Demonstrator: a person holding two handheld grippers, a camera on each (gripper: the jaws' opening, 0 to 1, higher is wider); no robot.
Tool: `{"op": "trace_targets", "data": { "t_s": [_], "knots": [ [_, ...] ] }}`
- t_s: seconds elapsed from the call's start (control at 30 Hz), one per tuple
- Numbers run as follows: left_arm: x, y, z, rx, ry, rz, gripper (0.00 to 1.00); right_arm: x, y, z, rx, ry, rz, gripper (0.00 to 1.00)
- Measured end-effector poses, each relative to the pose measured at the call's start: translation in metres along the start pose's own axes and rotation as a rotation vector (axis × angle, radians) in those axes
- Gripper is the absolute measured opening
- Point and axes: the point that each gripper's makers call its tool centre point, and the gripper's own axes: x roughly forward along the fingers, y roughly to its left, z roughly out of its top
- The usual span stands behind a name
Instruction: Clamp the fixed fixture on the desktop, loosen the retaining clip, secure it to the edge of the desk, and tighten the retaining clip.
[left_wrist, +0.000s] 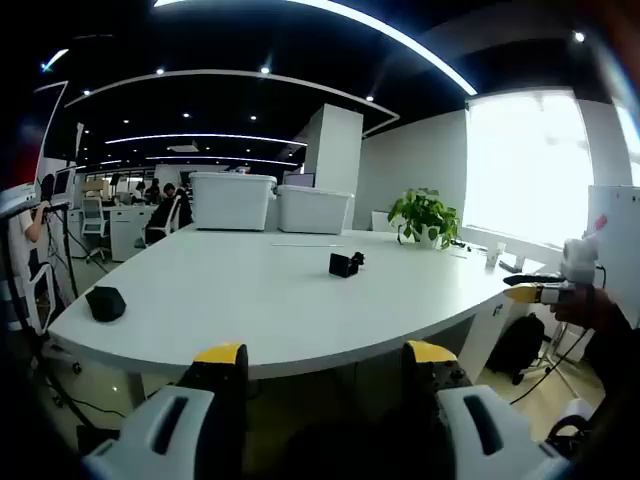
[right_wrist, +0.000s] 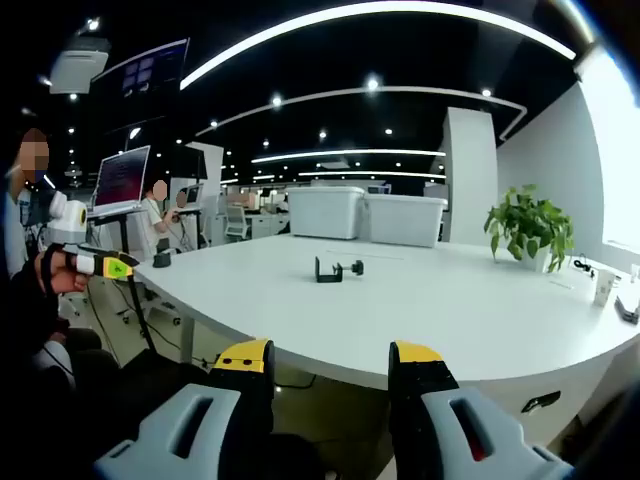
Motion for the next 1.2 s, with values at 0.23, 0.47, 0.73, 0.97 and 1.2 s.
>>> {"op": "trace_targets", "data": {
  "t_s": [0.23,0.47,0.73,0.97,1.2],
  "knots": [
    [0.016,-0.002,0.002,0.011,-0.001,-0.013,0.62,0.016,-0.007,0.001,-0.015,0.003,0.002,0.46],
    [0.031,-0.001,0.004,0.015,0.001,-0.016,0.64,0.029,-0.011,0.005,-0.001,-0.012,0.008,0.46],
    [0.047,0.004,0.011,0.018,0.005,0.0,0.64,0.045,-0.021,0.003,-0.004,-0.005,0.008,0.46],
    [0.06,0.01,0.019,0.019,-0.013,0.007,0.64,0.058,-0.023,0.007,-0.005,-0.005,0.007,0.45],
    [0.075,0.012,0.018,0.01,-0.005,0.004,0.64,0.063,-0.021,0.006,-0.01,-0.001,0.013,0.45]
  ]
}}
